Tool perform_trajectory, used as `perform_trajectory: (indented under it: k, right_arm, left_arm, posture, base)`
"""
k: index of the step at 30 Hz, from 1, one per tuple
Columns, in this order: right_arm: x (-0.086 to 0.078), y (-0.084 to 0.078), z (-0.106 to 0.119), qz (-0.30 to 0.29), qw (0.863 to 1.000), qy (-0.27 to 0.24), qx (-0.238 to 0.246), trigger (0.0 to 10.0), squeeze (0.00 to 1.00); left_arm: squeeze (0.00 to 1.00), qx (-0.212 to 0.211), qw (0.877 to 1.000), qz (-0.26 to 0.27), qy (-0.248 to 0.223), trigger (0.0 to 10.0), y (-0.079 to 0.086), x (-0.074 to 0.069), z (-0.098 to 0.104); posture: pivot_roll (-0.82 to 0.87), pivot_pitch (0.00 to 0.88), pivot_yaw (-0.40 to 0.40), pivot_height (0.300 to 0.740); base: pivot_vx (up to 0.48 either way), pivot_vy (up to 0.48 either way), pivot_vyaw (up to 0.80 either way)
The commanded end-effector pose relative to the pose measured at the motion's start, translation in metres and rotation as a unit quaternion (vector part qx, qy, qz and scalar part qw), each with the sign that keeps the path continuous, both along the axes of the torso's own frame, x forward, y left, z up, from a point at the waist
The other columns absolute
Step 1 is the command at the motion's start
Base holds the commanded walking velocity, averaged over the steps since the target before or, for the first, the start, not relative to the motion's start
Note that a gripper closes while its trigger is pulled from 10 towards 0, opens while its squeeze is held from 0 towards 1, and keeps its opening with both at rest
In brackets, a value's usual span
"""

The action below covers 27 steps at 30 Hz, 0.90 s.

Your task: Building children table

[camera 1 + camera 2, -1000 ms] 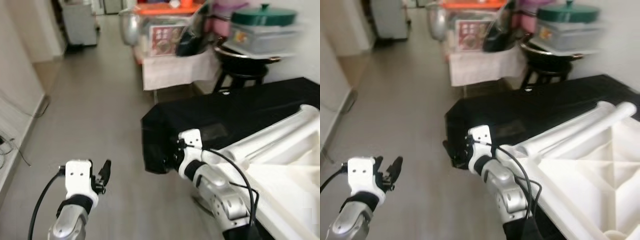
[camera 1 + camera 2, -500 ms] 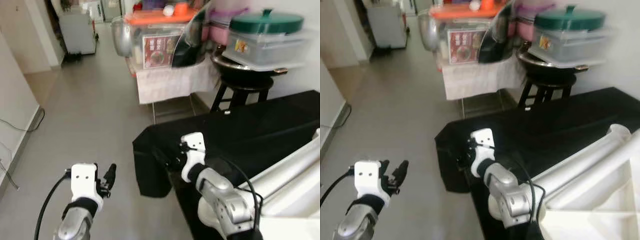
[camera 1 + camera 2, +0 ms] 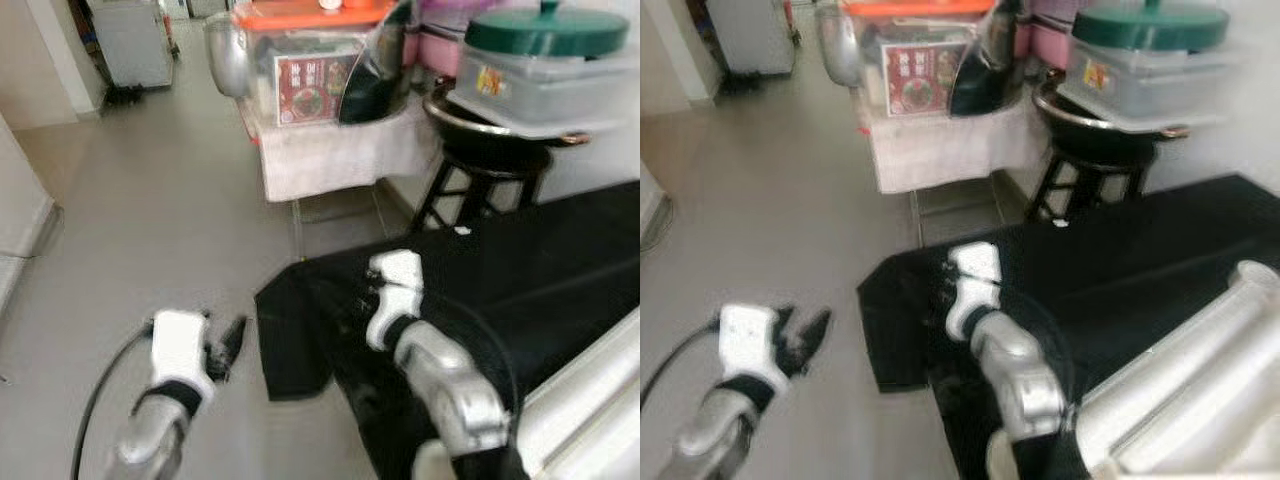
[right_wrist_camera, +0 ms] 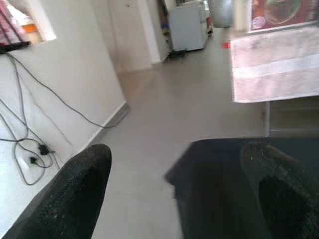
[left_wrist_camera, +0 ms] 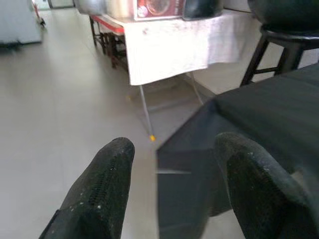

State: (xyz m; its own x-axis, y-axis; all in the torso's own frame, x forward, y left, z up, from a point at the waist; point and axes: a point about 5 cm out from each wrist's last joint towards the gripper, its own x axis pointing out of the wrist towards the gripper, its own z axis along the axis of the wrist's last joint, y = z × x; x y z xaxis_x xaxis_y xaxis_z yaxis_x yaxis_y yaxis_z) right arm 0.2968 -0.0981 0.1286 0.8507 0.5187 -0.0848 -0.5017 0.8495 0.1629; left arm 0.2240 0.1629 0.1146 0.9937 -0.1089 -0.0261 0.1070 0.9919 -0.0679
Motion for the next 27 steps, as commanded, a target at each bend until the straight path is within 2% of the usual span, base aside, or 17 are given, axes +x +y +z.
perform_trajectory:
  k: [1, 5, 27]
  right_arm:
    - [-0.0011, -0.0033, -0.0007, -0.005, 1.000, 0.001, -0.004, 10.0, 0.00]
    - [-0.0014, -0.0031, 0.0002, -0.005, 1.000, -0.004, -0.011, 10.0, 0.00]
    - [0.0001, -0.0035, 0.0015, -0.010, 1.000, -0.008, -0.017, 10.0, 0.00]
  left_arm:
    - [0.00, -0.003, 1.000, -0.003, 0.009, 10.0, -0.0003, -0.0021, -0.0028]
    - [0.00, -0.003, 1.000, -0.003, 0.007, 10.0, 0.0001, -0.0021, -0.0021]
    - [0.00, -0.005, 1.000, 0.000, 0.000, 10.0, 0.0020, 0.0015, 0.0008]
  posture:
    - [0.02, 0.000, 0.023, 0.740]
    - [0.02, 0.000, 0.024, 0.740]
    - [0.02, 0.000, 0.019, 0.740]
  base:
    - [0.000, 0.480, -0.80]
    - [0.000, 0.480, -0.80]
    - [0.000, 0.000, -0.80]
